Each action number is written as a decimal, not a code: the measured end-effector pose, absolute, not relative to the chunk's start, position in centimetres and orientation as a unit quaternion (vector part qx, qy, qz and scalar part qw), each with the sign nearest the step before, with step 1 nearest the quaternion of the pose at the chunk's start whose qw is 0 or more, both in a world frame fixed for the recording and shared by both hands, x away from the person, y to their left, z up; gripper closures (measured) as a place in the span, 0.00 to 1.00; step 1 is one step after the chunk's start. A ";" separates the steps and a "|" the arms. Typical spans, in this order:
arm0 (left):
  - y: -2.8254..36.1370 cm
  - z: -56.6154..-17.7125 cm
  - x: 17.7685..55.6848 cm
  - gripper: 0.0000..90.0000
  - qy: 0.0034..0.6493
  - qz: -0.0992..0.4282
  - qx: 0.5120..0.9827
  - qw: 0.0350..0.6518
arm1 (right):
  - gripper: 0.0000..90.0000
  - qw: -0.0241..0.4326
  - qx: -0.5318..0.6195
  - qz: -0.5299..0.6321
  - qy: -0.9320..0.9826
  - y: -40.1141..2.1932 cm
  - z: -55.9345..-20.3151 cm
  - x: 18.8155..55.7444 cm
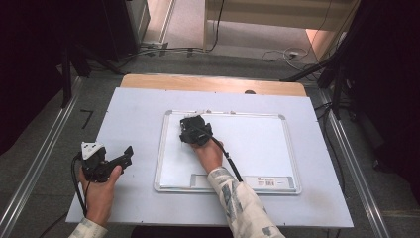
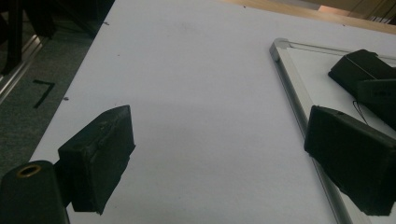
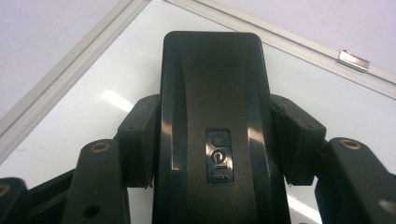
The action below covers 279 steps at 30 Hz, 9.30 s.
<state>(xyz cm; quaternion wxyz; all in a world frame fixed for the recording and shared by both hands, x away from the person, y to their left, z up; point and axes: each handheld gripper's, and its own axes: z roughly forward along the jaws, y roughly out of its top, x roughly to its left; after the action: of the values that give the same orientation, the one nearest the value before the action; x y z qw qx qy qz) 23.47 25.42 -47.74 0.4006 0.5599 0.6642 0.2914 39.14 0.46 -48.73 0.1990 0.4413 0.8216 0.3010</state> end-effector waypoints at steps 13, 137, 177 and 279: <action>25.4 -47.7 23.5 0.10 0.664 0.291 0.560 0.401 | 0.42 0.187 0.412 0.305 0.838 3.4 -48.8 37.2; 25.4 -47.9 23.8 0.10 0.665 0.280 0.563 0.402 | 0.42 0.163 0.345 0.308 0.872 2.4 -48.9 31.3; 25.6 -48.0 23.7 0.10 0.668 0.278 0.561 0.402 | 0.42 0.193 0.427 0.298 0.831 -3.2 -48.7 38.3; 25.6 -48.1 23.7 0.10 0.671 0.275 0.558 0.405 | 0.42 0.186 0.395 0.341 0.832 -2.6 -45.8 32.2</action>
<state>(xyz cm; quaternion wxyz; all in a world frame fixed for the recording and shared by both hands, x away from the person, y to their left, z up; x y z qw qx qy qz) 23.69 25.65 -48.06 0.4050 0.5577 0.6705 0.2746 32.20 -2.61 -45.76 0.1864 0.3947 0.8324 0.3415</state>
